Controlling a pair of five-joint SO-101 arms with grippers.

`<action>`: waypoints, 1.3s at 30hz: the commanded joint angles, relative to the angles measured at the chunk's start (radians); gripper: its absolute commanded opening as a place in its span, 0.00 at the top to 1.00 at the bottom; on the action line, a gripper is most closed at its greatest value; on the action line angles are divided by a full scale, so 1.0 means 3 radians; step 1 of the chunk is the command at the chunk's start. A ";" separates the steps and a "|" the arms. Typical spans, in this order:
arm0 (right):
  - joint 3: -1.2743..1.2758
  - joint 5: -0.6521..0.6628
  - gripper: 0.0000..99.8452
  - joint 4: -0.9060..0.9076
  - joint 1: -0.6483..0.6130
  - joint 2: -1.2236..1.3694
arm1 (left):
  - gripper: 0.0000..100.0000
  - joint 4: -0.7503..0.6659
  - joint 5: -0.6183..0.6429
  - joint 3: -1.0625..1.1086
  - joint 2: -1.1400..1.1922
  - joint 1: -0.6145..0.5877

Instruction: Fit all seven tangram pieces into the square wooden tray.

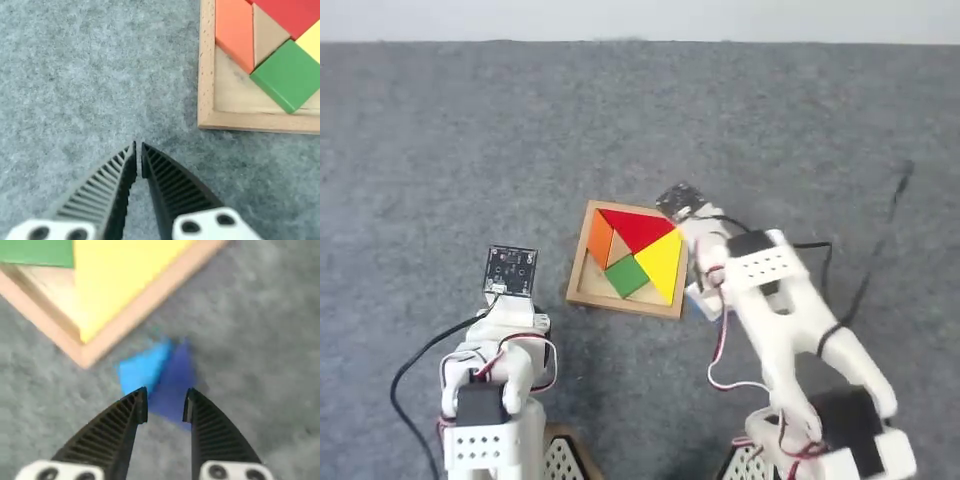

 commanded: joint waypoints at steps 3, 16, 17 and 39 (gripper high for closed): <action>-0.0143 -0.0225 0.87 -0.0309 -0.0105 0.0279 | 0.98 0.0010 -0.0005 -0.0033 -0.0056 0.0020; 0.0102 -0.0547 0.87 -0.0304 -0.0412 0.0309 | 0.98 0.0010 -0.0005 -0.0033 -0.0056 0.0020; 0.0164 -0.0552 0.87 -0.0294 -0.0458 0.0258 | 0.98 0.0010 -0.0005 -0.0033 -0.0056 0.0020; 0.0419 -0.0118 0.85 0.0274 -0.0274 -0.0059 | 0.98 0.0010 -0.0005 -0.0033 -0.0056 0.0020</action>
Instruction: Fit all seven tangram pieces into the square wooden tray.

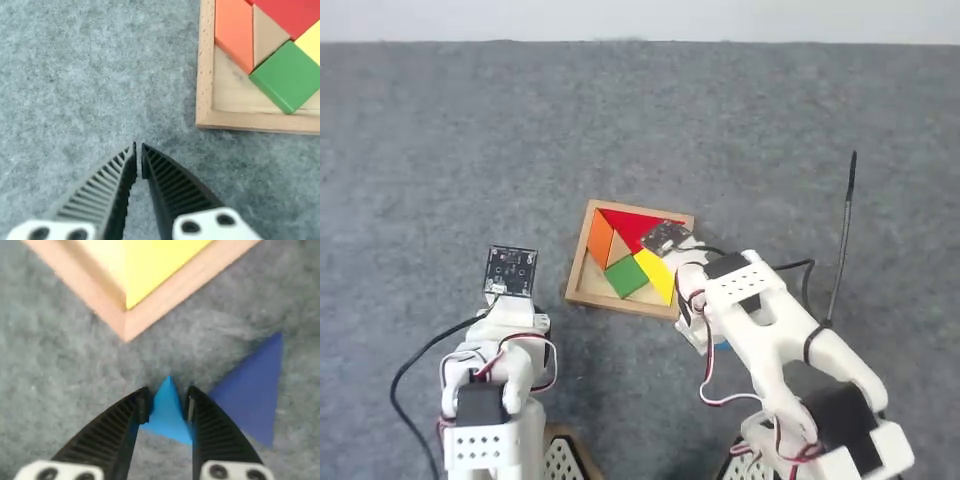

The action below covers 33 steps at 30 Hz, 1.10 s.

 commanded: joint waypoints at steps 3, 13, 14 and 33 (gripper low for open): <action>0.0026 0.0107 0.79 0.0136 0.0033 -0.0125 | 0.98 0.0010 -0.0005 -0.0033 -0.0056 0.0020; 0.0435 0.0404 0.78 0.0038 -0.0176 -0.0417 | 0.98 0.0010 -0.0005 -0.0033 -0.0056 0.0020; 0.0435 0.0404 0.79 0.0054 -0.0161 -0.0391 | 0.98 0.0010 -0.0005 -0.0033 -0.0056 0.0020; -0.0430 0.0056 0.99 0.0468 0.0028 -0.0207 | 0.98 0.0010 -0.0005 -0.0033 -0.0056 0.0020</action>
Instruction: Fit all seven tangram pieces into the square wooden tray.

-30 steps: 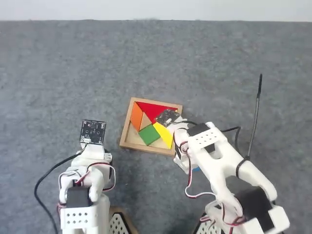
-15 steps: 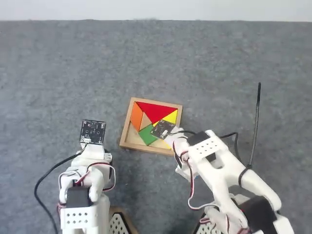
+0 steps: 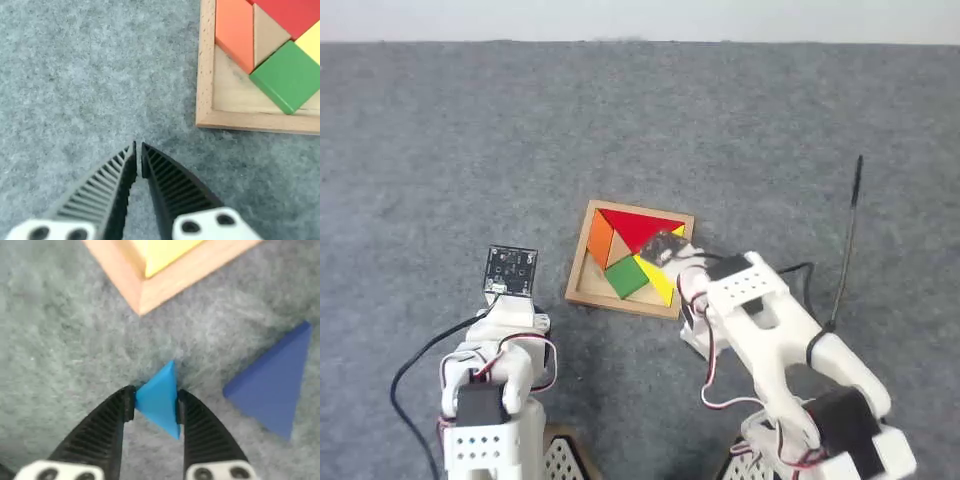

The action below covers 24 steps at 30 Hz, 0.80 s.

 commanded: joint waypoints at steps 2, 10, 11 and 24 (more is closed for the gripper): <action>-0.0481 -0.0113 0.99 0.0258 0.0028 -0.0248 | 0.98 0.0010 -0.0005 -0.0033 -0.0056 0.0020; -0.0522 0.0808 0.99 0.0049 -0.0084 -0.0882 | 0.98 0.0010 -0.0005 -0.0033 -0.0056 0.0020; -0.0542 0.0900 0.99 0.0049 -0.0115 -0.0877 | 0.98 0.0010 -0.0005 -0.0033 -0.0056 0.0020; -0.2220 -0.0915 0.99 0.0084 -0.0161 0.0903 | 0.98 0.0010 -0.0005 -0.0033 -0.0056 0.0020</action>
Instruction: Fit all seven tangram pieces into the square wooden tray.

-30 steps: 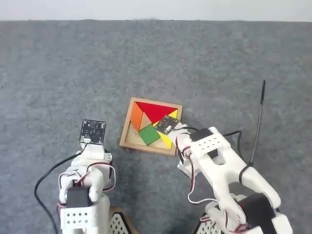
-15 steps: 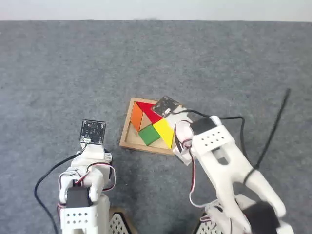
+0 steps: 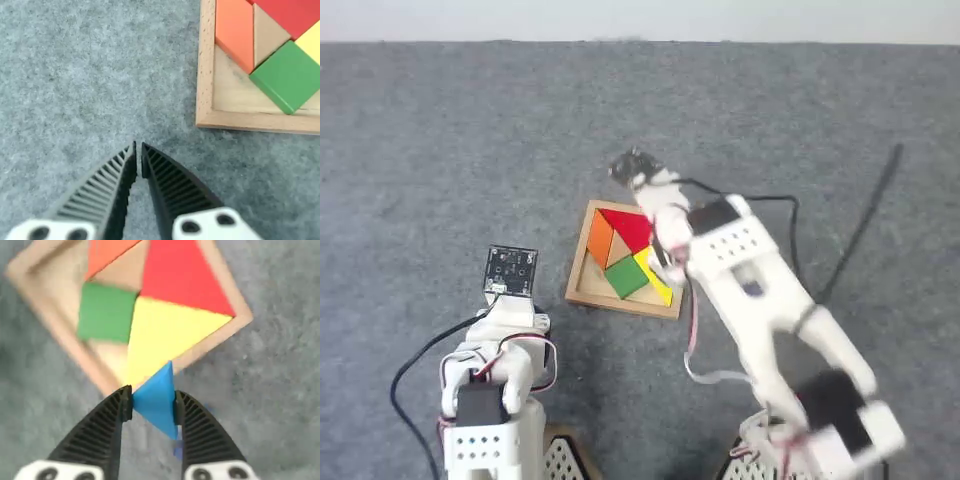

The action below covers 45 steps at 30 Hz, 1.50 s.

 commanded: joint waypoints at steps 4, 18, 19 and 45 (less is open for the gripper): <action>-0.1115 -0.1626 0.99 -0.0018 -0.0028 0.0969 | 0.98 0.0010 -0.0005 -0.0033 -0.0056 0.0020; -0.2143 -0.3984 0.95 0.0913 -0.0529 0.1649 | 0.98 0.0010 -0.0005 -0.0033 -0.0056 0.0020; -0.2143 -0.3979 0.95 0.0913 -0.0534 0.1629 | 0.98 0.0010 -0.0005 -0.0033 -0.0056 0.0020; -0.2153 -0.4271 0.85 0.0729 -0.0361 0.1614 | 0.98 0.0010 -0.0005 -0.0033 -0.0056 0.0020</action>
